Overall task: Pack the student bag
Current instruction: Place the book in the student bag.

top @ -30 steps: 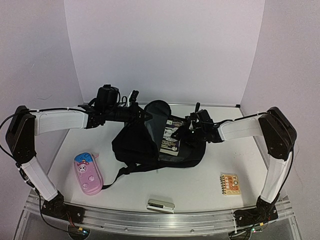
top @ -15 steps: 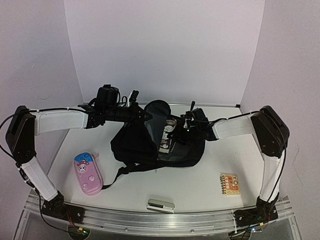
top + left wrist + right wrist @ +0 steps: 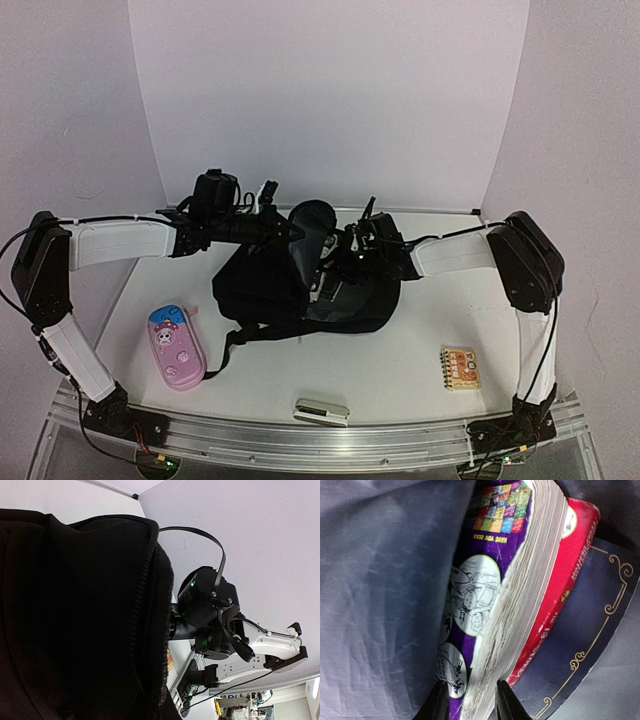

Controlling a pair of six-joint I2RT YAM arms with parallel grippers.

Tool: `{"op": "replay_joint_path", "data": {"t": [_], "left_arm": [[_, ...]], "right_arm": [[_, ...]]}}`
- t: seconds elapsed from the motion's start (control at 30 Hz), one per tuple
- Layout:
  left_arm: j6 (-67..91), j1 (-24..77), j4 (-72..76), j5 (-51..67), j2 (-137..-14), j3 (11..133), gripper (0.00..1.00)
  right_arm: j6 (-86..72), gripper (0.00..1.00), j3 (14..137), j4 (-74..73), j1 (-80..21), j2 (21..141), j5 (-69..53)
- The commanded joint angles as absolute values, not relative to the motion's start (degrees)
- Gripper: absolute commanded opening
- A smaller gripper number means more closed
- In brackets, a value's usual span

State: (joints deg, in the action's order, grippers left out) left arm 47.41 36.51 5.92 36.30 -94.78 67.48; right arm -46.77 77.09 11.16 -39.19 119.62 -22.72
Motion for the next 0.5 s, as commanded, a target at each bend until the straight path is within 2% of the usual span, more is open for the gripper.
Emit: {"op": "replay_joint_path", "data": {"t": [0.0,0.13,0.47], "left_arm": [[47.77,34.71,6.26,34.73,-92.2,66.69,0.0],[48.17,31.61,4.88,33.62,-89.51,63.54,0.0],[44.91,27.14,-4.28,30.2,-89.58,60.45,0.02]], "right_arm": [[-44.47,0.35,78.98,16.87,-39.59,117.92,-23.43],[-44.46,0.51,76.86,15.66,-39.41,114.71,-19.91],[-39.82,0.71,70.17,5.13,-39.11,101.24,-8.44]]}}
